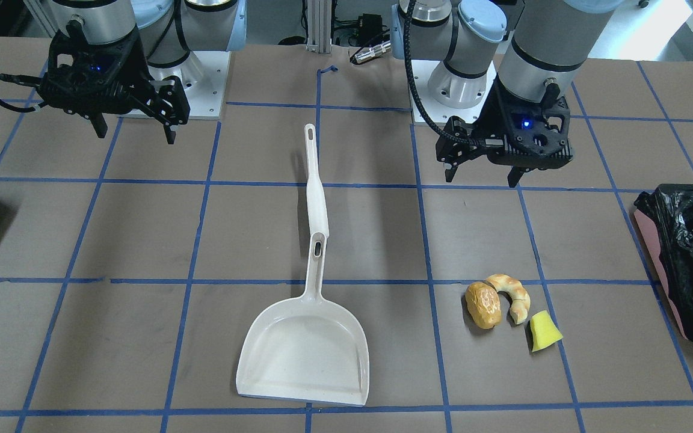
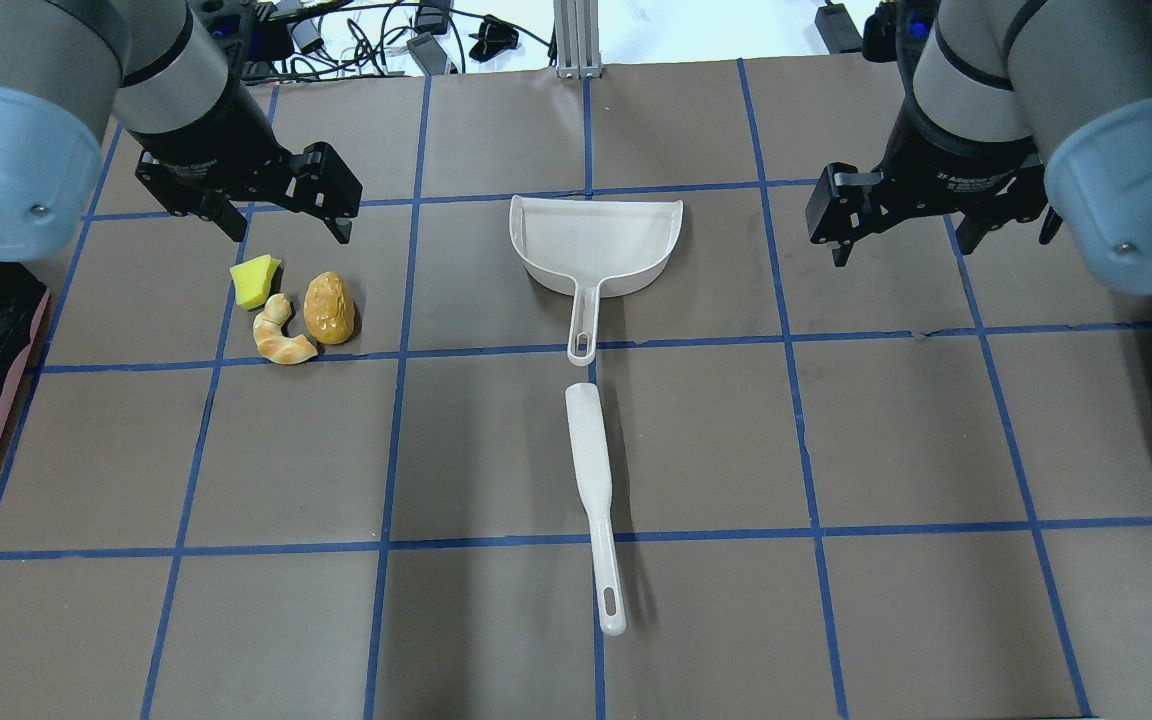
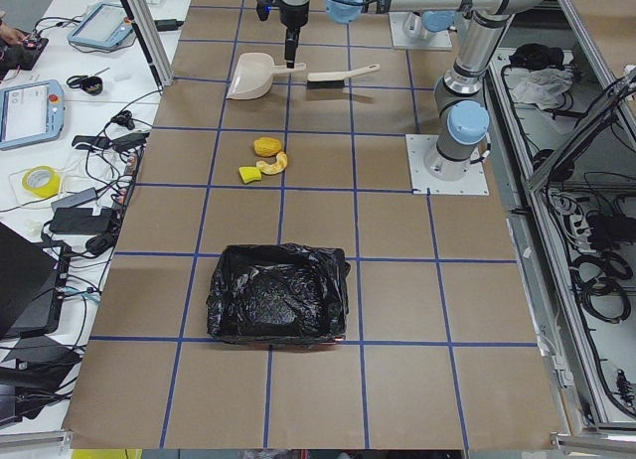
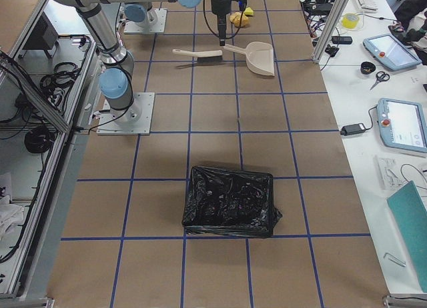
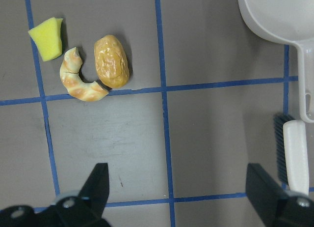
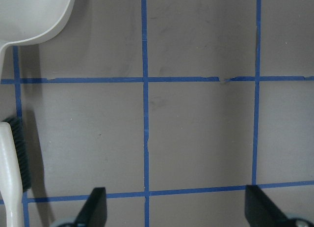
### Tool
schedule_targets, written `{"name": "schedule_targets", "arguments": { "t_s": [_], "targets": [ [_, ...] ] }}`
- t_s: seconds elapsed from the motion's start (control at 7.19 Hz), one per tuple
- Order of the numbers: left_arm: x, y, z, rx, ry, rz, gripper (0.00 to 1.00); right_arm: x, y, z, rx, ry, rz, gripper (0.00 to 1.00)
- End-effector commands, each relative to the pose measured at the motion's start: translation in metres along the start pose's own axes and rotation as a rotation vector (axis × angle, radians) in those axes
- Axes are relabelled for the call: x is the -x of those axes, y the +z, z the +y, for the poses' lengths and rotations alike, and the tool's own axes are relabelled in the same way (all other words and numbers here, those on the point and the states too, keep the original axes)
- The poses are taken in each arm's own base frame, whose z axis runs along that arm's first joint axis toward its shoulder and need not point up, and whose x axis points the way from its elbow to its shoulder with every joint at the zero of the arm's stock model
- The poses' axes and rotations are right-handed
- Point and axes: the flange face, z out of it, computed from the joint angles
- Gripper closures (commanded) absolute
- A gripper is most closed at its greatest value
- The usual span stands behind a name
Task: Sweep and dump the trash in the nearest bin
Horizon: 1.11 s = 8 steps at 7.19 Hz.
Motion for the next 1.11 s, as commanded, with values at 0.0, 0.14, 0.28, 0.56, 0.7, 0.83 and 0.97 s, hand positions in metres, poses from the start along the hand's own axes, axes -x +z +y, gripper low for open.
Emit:
{"name": "schedule_targets", "arguments": {
  "t_s": [0.0,0.14,0.28,0.56,0.7,0.83,0.97],
  "targets": [
    [-0.0001,0.0009,0.0006,0.003,0.0,0.001,0.0,0.0016,0.0107,-0.0064,0.012,-0.005,-0.005,0.0],
    [-0.0003,0.0017,-0.0007,0.003,0.0,0.004,0.0,0.0015,0.0116,-0.0061,0.015,-0.007,-0.004,0.0],
    [-0.0007,0.0054,-0.0031,0.007,0.0,0.01,0.0,0.0009,0.0098,-0.0033,0.019,-0.01,0.0,0.0],
    [0.0035,0.0048,-0.0032,0.007,-0.008,0.007,0.0,0.001,0.0134,-0.0042,0.033,-0.012,0.003,0.0],
    [-0.0009,-0.0007,-0.0001,-0.002,-0.002,0.01,0.0,0.0014,0.0165,-0.0027,0.053,-0.014,0.003,0.0],
    [-0.0011,-0.0019,0.0014,0.0,-0.002,0.002,0.0,0.0019,0.0159,-0.0015,0.059,-0.01,-0.003,0.0],
    [-0.0044,-0.0002,0.0048,0.024,-0.01,0.012,0.0,0.0016,0.0165,-0.0021,0.059,-0.01,0.001,0.0]
  ]
}}
